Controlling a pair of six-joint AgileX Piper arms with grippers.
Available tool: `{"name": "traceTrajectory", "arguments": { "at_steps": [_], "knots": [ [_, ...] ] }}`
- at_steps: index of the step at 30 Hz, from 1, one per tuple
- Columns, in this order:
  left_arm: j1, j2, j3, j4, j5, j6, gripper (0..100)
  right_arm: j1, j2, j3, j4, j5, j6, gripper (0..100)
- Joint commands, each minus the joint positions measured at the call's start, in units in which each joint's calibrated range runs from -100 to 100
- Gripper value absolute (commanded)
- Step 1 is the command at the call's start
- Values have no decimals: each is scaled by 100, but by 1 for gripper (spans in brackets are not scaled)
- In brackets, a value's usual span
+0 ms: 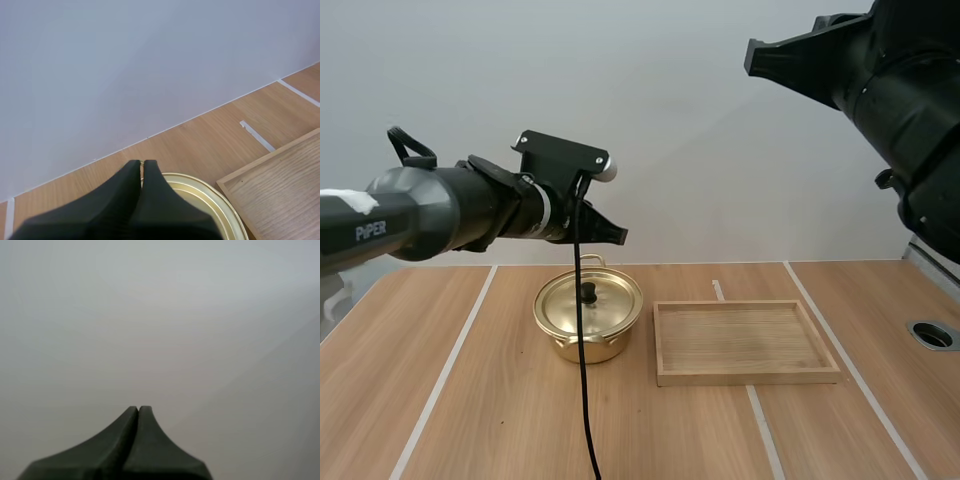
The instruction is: Open the pot, put the pineapple inside, and close it
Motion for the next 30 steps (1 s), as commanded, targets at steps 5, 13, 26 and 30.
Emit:
{"name": "traceTrajectory", "arguments": {
  "at_steps": [5,13,26,30],
  "knots": [
    [2,-1039,-64,-140,-924,-325,0,-28,-89,22,16,-140,-34,0],
    [111,-2716,-64,-140,-1168,-632,0,-28,-462,505,16,-290,-34,0],
    [111,-5052,162,-88,-1307,-1130,0,-28,-1880,2048,16,-290,-34,0],
    [111,-5742,547,49,-1307,-1130,0,-28,-2321,2271,16,-344,-34,0]
  ]
}}
